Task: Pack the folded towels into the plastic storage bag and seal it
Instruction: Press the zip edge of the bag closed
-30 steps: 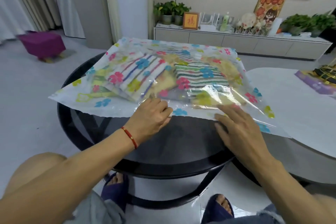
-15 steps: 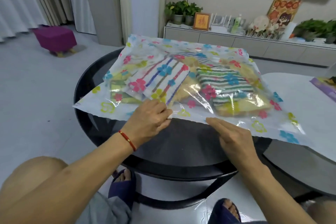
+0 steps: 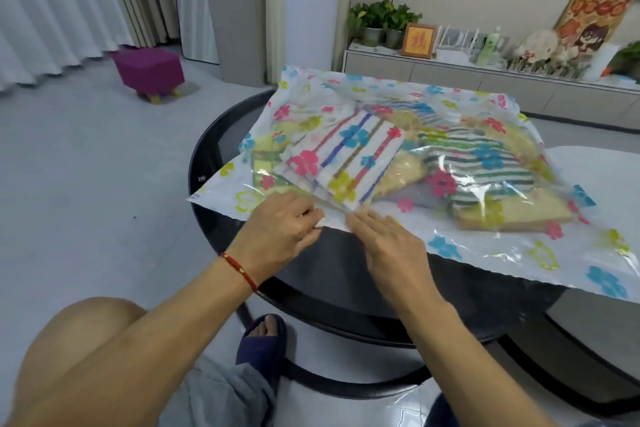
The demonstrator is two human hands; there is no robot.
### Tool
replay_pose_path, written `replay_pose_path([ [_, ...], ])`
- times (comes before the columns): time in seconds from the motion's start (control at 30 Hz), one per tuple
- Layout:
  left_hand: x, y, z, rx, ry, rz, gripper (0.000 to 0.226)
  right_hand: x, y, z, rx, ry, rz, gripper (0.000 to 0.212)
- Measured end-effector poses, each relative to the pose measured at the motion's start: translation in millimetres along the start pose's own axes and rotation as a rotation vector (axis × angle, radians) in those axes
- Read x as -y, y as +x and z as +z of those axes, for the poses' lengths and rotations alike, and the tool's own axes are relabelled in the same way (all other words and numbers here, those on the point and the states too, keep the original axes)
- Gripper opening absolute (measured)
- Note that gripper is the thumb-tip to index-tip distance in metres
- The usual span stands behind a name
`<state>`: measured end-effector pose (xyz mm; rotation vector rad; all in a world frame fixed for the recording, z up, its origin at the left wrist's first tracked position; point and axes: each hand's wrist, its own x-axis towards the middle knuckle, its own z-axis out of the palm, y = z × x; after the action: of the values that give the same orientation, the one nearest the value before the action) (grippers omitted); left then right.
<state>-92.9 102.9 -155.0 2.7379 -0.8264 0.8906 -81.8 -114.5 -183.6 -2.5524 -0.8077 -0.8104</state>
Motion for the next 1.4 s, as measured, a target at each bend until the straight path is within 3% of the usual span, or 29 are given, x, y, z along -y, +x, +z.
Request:
replay_pose_path([
  [0.23, 48, -55, -40, 0.058, 0.232, -0.144, 0.023, 5, -16, -1, 0.069, 0.0, 0.182, 0.036],
  [0.43, 51, -67, -39, 0.026, 0.127, -0.231, 0.018, 90, 35, 23, 0.227, -0.081, -0.032, 0.047],
  [0.53, 64, -71, -44, 0.053, 0.111, -0.249, 0.018, 98, 42, 34, 0.378, -0.126, -0.103, 0.064],
  [0.6, 71, -77, -48, 0.067, 0.116, -0.284, 0.021, 91, 38, 33, 0.36, -0.135, -0.122, 0.074],
  [0.83, 85, -95, -61, 0.088, 0.0, -0.419, 0.018, 90, 24, 37, 0.384, -0.06, -0.05, 0.061],
  [1.0, 92, -91, -72, 0.146, -0.087, -0.336, 0.015, 87, 22, 38, 0.37, 0.021, -0.021, 0.051],
  [1.3, 98, -82, -69, 0.287, -0.005, -0.17, 0.021, 86, 22, 45, 0.389, 0.04, -0.008, 0.035],
  [1.4, 106, -87, -70, 0.261, -0.052, -0.236, 0.018, 84, 21, 46, 0.398, 0.066, 0.004, 0.036],
])
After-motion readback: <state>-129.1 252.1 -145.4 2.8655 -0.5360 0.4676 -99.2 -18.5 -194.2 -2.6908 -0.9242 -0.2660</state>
